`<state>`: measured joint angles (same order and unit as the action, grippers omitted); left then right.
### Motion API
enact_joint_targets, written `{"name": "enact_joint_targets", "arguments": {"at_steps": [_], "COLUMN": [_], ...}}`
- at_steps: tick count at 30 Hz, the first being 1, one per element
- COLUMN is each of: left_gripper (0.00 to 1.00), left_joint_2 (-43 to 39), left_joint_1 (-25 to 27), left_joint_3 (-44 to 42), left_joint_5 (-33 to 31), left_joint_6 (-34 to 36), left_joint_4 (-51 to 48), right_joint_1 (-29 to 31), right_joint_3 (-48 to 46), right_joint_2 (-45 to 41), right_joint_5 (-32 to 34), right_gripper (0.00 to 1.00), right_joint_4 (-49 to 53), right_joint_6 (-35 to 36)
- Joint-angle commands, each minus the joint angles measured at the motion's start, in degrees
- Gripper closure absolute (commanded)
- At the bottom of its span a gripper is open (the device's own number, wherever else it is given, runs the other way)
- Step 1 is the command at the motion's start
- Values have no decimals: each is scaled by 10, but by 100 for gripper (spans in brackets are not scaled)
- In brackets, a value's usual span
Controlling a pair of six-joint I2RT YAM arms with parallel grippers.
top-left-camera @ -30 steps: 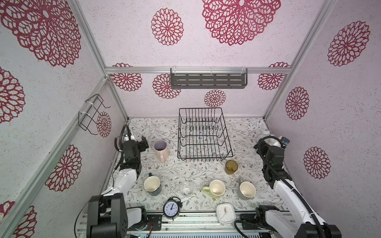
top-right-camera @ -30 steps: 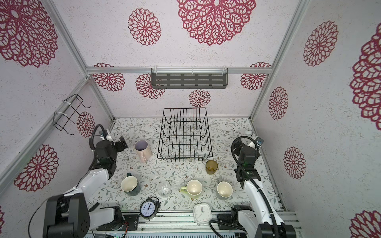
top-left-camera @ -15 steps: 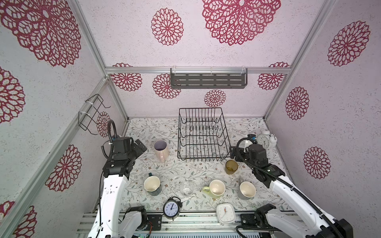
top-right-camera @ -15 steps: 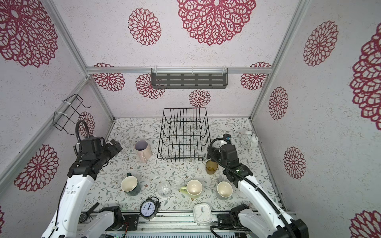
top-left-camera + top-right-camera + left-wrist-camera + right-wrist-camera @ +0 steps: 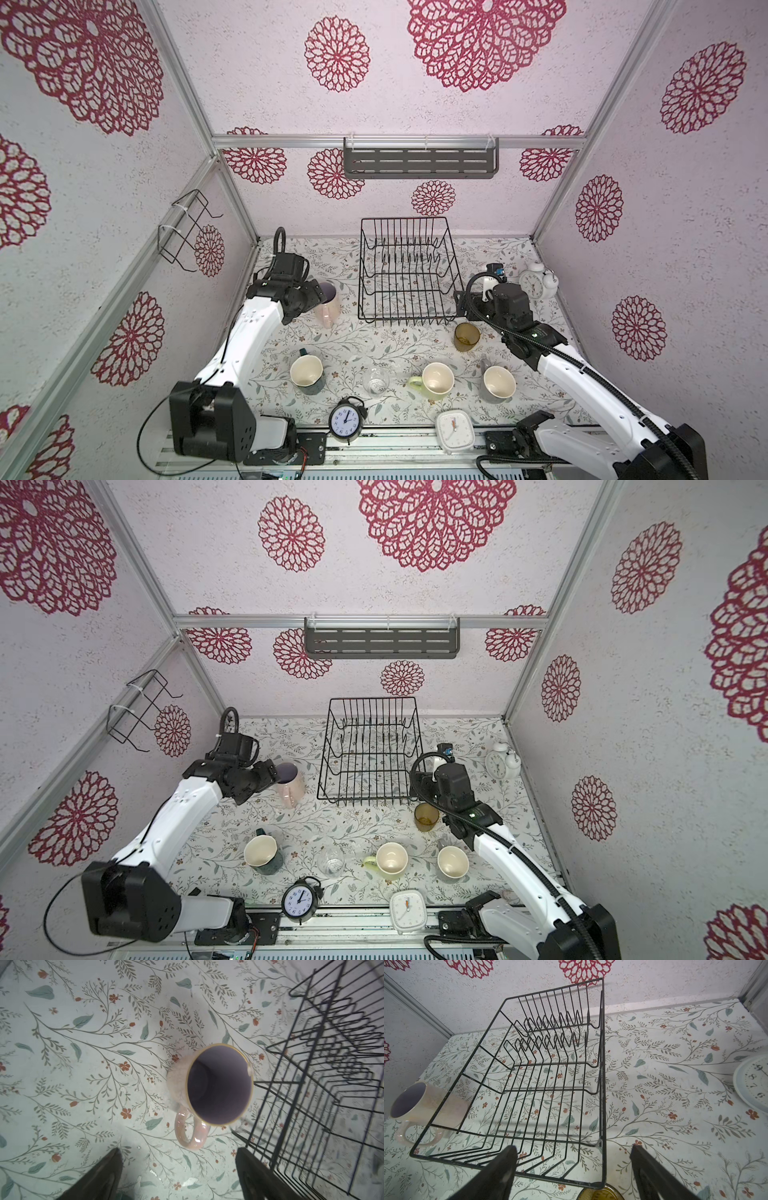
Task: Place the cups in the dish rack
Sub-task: 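Reach the left gripper to the pink mug while the right gripper moves toward the rack, then grasp the pink mug with the left gripper and lift it above the rack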
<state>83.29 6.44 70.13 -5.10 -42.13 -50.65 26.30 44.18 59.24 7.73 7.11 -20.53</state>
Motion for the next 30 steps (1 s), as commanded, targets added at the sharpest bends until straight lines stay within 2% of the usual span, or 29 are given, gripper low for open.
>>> {"name": "enact_joint_targets", "arguments": {"at_steps": [1,4,10,14,20,25,28,30], "left_gripper": [15,18,21,28,52,76,83,92], "left_joint_2": [59,105,154,187,238,225,210,197], "left_joint_1": [8,15,16,16,15,15,15,15], "left_joint_3": [46,86,120,138,149,123,114,107], "left_joint_5": [-51,-66,-57,-54,-53,-40,-39,-35], "left_joint_6": [3,14,15,10,3,2,4,5], "left_joint_4": [-64,-86,-72,-61,-58,-37,-37,-38], "right_joint_1": [3,2,3,2,3,2,2,2], "right_joint_3": [-8,-10,1,1,0,0,0,0], "right_joint_2": [-20,-17,-7,-7,-7,-7,-6,-5], "right_joint_5": [10,10,-2,-1,-3,-16,-29,-36], "right_gripper": [11,11,11,11,11,11,11,11], "right_joint_4": [-32,-40,-36,-35,-26,-25,-28,-30], "right_joint_6": [14,15,17,17,16,5,-6,-13]}}
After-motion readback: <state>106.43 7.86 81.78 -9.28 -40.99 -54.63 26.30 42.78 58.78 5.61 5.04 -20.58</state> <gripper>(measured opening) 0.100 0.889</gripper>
